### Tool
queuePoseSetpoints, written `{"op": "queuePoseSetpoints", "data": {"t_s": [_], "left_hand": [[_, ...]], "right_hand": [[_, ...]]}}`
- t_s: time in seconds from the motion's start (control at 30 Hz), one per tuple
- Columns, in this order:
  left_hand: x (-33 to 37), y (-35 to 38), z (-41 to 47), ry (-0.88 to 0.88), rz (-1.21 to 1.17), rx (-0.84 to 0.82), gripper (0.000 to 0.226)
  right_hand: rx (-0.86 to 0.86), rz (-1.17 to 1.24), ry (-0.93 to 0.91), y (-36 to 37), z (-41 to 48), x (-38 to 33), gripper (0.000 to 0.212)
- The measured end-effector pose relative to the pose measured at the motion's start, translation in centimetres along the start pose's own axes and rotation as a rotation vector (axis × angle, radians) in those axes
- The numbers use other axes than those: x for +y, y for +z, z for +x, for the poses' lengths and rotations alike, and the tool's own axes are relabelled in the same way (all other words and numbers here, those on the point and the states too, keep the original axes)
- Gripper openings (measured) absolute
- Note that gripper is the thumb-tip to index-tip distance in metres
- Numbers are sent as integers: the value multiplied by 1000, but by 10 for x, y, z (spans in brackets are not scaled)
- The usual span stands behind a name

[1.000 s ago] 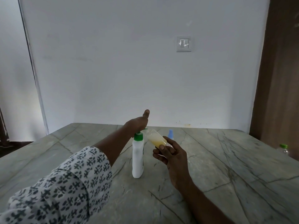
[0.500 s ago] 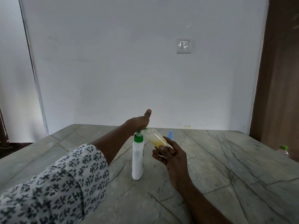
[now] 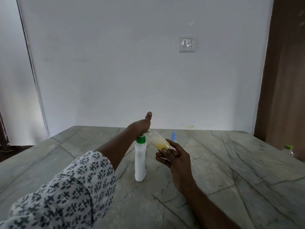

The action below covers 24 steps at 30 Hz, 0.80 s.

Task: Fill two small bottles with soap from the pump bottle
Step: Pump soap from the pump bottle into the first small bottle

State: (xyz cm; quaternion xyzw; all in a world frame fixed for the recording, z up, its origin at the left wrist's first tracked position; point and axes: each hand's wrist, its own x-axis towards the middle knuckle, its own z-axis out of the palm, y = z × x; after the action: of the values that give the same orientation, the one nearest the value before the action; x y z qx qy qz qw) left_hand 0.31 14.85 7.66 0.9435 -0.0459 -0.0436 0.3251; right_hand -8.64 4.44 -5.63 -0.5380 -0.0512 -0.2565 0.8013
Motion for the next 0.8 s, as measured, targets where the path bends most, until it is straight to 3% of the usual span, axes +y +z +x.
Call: {"op": "queuePoseSetpoints", "data": {"t_s": [0.8], "left_hand": [[3,-4,0,10,-12,-6,86]], "right_hand": [[-12,-14,-12,2,1,0,35]]}}
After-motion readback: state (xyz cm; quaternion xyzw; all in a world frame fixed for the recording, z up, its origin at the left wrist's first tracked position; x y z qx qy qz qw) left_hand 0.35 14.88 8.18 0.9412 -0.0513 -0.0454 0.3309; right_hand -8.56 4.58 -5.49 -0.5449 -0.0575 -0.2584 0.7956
